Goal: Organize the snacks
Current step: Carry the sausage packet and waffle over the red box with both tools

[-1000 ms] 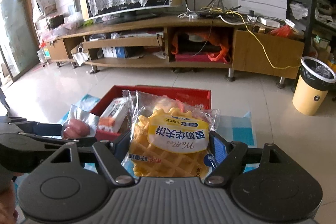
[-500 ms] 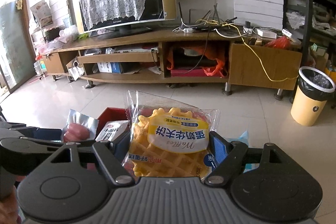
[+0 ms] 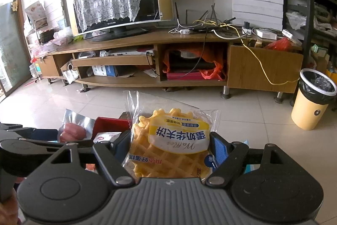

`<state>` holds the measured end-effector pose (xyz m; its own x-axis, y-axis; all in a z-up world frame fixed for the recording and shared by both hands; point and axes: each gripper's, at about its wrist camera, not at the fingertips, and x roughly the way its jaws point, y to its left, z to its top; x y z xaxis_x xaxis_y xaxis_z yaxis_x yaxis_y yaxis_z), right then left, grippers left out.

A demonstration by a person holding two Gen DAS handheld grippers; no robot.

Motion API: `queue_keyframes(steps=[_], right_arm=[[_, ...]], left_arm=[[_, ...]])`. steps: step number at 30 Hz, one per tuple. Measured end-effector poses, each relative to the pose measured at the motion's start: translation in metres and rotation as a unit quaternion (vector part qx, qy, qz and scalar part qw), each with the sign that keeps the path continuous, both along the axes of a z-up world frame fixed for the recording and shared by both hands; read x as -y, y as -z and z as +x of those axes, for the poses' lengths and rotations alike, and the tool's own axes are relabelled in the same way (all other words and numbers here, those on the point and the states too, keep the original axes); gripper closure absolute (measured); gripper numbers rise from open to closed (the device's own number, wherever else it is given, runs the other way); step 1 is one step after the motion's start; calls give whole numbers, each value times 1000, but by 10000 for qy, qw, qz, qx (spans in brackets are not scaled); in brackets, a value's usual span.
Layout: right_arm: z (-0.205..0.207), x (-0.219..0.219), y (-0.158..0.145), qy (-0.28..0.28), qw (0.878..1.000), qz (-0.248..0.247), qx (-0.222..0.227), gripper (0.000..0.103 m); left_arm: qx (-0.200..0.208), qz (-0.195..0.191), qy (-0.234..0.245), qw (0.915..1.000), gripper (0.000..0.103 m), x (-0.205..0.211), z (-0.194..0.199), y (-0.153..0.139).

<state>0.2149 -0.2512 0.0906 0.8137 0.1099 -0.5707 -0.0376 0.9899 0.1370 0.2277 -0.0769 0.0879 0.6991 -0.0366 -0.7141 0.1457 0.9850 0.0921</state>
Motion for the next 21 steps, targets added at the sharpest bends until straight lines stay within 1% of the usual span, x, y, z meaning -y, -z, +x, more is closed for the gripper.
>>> queue_keyframes(steps=[15, 21], right_arm=[[36, -5, 17, -48, 9998, -74, -194, 29], [41, -4, 19, -49, 9997, -77, -219, 29]], left_arm=[[-142, 178, -79, 9997, 27, 6, 30, 15], [-179, 211, -95, 9996, 27, 7, 36, 19]])
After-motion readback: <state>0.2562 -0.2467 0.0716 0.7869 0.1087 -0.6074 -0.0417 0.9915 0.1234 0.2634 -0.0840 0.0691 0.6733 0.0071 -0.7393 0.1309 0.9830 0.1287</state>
